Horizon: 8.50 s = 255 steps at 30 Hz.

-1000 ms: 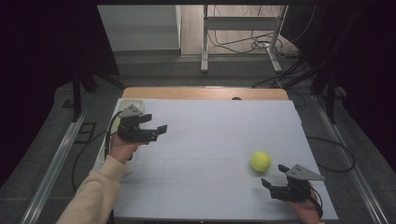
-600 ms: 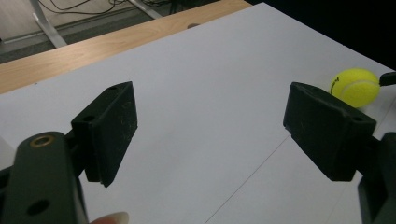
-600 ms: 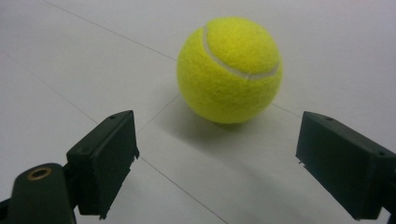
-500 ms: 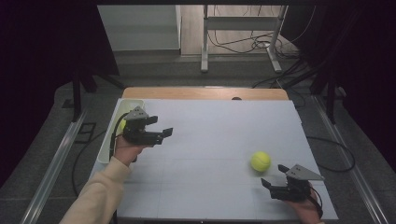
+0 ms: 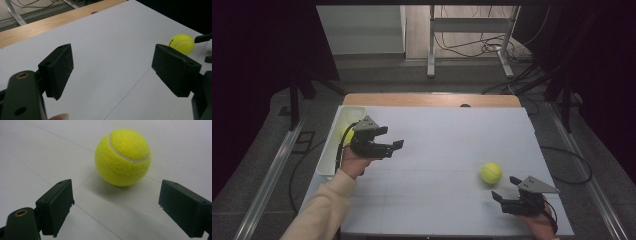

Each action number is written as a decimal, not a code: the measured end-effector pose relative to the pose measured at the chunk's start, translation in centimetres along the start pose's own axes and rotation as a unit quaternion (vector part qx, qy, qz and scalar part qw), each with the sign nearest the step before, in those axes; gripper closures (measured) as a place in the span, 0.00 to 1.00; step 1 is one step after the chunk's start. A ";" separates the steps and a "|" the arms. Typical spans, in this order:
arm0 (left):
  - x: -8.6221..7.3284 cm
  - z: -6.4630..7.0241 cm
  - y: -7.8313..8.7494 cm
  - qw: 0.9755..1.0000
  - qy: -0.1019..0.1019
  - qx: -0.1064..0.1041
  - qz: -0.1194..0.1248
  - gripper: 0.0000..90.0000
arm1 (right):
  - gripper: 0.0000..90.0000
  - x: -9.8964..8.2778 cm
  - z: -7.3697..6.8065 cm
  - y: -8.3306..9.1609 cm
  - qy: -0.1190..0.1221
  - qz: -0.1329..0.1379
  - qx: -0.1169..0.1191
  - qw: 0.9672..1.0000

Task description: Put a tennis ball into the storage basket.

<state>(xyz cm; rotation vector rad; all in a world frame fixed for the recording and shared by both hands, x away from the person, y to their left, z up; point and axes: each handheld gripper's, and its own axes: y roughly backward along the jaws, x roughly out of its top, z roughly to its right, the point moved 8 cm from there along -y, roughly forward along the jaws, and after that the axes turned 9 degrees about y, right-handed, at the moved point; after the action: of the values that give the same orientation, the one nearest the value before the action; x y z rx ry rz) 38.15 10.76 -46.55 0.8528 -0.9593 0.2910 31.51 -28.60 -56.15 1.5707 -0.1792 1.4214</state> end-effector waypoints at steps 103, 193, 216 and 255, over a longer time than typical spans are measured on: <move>0.0 9.0 -10.1 0.994 -0.049 -0.080 -0.059 0.21 | 0.15 0.0 0.0 0.0 0.002 0.002 0.000 1.000; -1.6 15.0 -18.2 0.983 -0.062 -0.131 -0.114 0.21 | 0.15 0.1 0.0 0.1 0.003 0.005 0.003 1.000; -2.0 16.7 -19.7 0.979 -0.065 -0.147 -0.122 0.21 | 0.15 0.0 0.0 0.1 0.002 0.005 0.003 1.000; -2.9 19.4 -23.4 0.972 -0.066 -0.166 -0.152 0.15 | 0.15 0.4 -0.2 0.1 0.000 0.010 0.006 1.000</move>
<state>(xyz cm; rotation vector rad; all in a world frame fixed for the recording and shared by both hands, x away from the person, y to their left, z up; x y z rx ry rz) 38.18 -18.51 -55.12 0.7032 -0.9510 -0.1895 31.42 -28.39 -55.80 1.5812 -0.1871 1.4407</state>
